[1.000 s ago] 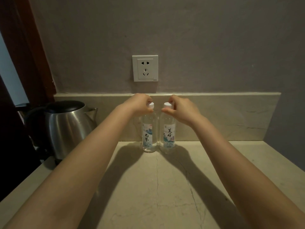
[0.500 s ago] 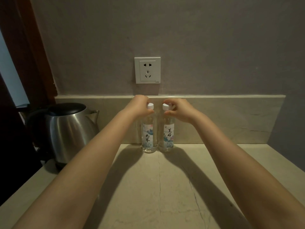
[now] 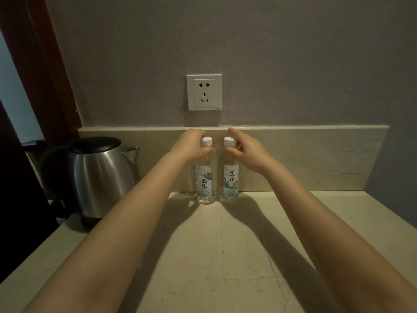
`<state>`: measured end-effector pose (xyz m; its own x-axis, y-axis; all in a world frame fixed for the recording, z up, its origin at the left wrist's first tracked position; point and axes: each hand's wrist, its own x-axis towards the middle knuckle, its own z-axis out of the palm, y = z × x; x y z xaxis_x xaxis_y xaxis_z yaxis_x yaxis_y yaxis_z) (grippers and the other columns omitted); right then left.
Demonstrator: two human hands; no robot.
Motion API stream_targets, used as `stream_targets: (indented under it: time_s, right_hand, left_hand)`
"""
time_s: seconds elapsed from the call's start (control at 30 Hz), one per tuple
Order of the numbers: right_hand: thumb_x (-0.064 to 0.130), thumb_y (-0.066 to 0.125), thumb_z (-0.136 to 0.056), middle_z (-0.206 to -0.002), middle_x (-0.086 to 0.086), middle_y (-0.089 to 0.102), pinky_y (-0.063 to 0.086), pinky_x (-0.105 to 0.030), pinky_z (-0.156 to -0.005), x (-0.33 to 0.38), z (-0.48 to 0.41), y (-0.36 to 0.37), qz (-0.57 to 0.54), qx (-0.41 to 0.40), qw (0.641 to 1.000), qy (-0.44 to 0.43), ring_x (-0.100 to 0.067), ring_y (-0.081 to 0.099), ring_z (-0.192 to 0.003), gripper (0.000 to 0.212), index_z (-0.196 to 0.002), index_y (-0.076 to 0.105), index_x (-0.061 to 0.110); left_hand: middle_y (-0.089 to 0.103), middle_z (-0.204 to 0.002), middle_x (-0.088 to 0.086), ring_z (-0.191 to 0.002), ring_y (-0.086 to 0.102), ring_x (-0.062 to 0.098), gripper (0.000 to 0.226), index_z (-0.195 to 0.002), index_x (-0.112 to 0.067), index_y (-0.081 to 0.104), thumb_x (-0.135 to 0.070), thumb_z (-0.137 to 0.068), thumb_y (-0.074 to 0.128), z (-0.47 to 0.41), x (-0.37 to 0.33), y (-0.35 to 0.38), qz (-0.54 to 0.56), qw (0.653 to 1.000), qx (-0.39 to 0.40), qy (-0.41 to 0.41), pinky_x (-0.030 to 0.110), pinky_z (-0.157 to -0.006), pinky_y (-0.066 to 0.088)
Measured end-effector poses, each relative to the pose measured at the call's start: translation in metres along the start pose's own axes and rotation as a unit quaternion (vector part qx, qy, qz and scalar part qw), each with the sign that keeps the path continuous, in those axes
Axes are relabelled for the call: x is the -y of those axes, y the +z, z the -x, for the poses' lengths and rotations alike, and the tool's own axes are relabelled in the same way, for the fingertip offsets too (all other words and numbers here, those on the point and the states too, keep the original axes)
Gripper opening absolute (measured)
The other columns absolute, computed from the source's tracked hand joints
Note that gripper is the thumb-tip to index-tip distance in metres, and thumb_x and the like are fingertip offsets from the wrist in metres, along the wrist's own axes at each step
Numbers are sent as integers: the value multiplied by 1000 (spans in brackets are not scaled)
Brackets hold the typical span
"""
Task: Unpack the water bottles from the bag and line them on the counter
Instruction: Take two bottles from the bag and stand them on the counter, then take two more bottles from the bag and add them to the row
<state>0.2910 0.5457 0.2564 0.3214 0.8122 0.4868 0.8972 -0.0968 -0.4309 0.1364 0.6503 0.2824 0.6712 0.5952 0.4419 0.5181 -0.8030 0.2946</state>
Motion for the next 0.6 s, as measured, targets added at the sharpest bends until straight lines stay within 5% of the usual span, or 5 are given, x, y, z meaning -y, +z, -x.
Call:
stream_targets:
  time_s: [0.13, 0.23, 0.43, 0.6]
  right_hand:
    - [33, 56, -92, -120, -5, 57, 48, -34, -91, 6, 15, -18, -31, -68, 997, 13, -17, 56, -102, 52, -140, 41, 20]
    - [27, 60, -90, -96, 0, 64, 53, -38, -84, 8, 34, -43, -49, -124, 991, 26, -16, 60, -85, 29, -117, 62, 16]
    - [28, 61, -85, -74, 1, 68, 55, -37, -75, -16, 127, -108, -22, -175, 980, 92, -19, 67, -73, 13, -90, 71, 21]
    - [26, 63, -85, -72, 5, 66, 45, -12, -63, -61, 232, -171, -24, -258, 952, 162, -11, 61, -68, 7, -87, 70, 23]
  left_hand:
    - [50, -126, 10, -111, 52, 25, 45, -126, -9, 53, -32, -87, 59, 7, -11, -5, 72, 992, -105, -4, 39, -94, 46]
    - [57, -111, 6, -96, 55, 18, 29, -111, -8, 61, -23, -87, 59, 14, -42, -3, 173, 968, -174, 52, 25, -82, 44]
    - [65, -97, 0, -89, 60, 13, 16, -98, -11, 66, -21, -86, 62, 43, -143, 39, 304, 941, -93, 113, 23, -74, 44]
    - [64, -92, -4, -91, 62, 15, 16, -97, -11, 67, -21, -86, 63, 82, -258, 78, 374, 915, -16, 153, 29, -78, 48]
